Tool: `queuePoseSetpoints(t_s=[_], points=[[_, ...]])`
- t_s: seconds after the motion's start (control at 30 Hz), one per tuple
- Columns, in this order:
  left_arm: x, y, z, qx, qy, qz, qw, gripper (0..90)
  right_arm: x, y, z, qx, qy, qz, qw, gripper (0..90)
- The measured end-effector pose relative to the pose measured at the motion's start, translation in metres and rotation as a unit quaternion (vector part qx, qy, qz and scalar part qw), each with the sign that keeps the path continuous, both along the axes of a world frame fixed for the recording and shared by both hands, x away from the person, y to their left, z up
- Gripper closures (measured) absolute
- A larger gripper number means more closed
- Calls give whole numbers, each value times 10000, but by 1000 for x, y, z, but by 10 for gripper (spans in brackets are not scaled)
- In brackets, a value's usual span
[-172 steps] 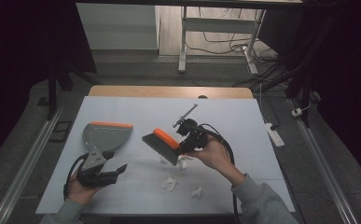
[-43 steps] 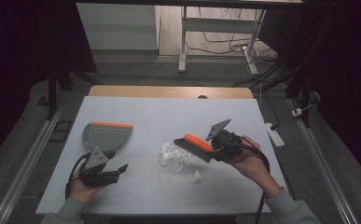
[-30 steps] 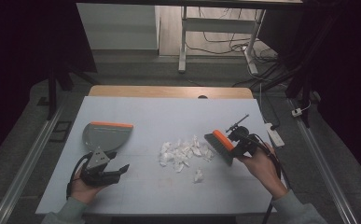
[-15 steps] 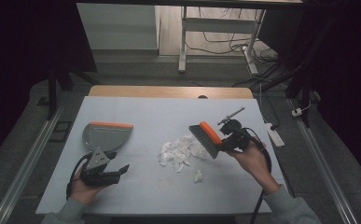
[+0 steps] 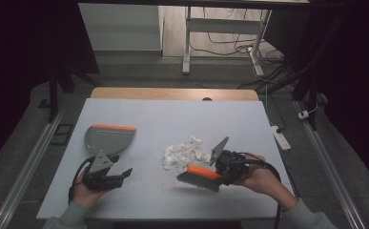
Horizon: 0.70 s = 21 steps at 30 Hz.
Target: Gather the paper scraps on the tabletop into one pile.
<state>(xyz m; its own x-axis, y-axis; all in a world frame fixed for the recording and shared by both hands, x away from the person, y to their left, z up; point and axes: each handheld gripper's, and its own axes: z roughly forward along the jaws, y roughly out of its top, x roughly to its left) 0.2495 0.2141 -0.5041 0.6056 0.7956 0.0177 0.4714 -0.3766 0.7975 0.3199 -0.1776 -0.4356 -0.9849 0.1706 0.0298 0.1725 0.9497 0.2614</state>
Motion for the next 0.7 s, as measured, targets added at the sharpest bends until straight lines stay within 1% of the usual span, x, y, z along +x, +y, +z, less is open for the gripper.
queuePoseSetpoints(t_s=[0.03,0.1,0.13,0.2,0.23,0.27,0.3,0.37,0.4,0.47,0.5,0.6,0.67,0.7], points=[[0,0,0,-1,2,2,10000,327,0,6,-3,-88,-28,70,9999,702],[0,0,0,-6,2,5,10000,327,5,17,-9,-297,-269,267,9988,702],[0,0,0,-5,2,3,10000,327,9,22,-11,-328,-392,284,9983,702],[0,0,0,-3,1,-3,10000,328,20,30,-11,-290,-565,289,9976,702],[0,1,0,-4,0,-4,10000,328,26,32,-11,-261,-732,300,9965,702],[0,1,0,-7,-9,0,10000,328,31,35,-10,-253,-845,273,9957,702],[0,1,0,-13,-9,0,10000,328,37,36,-9,-214,-892,200,9956,702],[-1,1,0,-15,-17,0,10000,328,44,37,-7,-20,-921,140,9956,702],[-1,2,0,-18,-19,4,10000,328,45,36,-4,68,-904,34,9959,702],[-1,2,0,-26,-26,5,10000,328,43,30,4,375,-928,-86,9949,702],[-1,2,0,-31,-25,7,10000,328,42,25,8,575,-955,-93,9937,702],[-1,3,1,-38,-30,11,10000,328,38,2,22,995,-1098,-483,9878,701],[-2,2,1,-21,-34,-2,10000,328,37,-16,27,1173,-1143,-765,9835,701],[-2,2,1,-16,-35,4,10000,328,36,-24,27,1193,-1161,-945,9815,702]])
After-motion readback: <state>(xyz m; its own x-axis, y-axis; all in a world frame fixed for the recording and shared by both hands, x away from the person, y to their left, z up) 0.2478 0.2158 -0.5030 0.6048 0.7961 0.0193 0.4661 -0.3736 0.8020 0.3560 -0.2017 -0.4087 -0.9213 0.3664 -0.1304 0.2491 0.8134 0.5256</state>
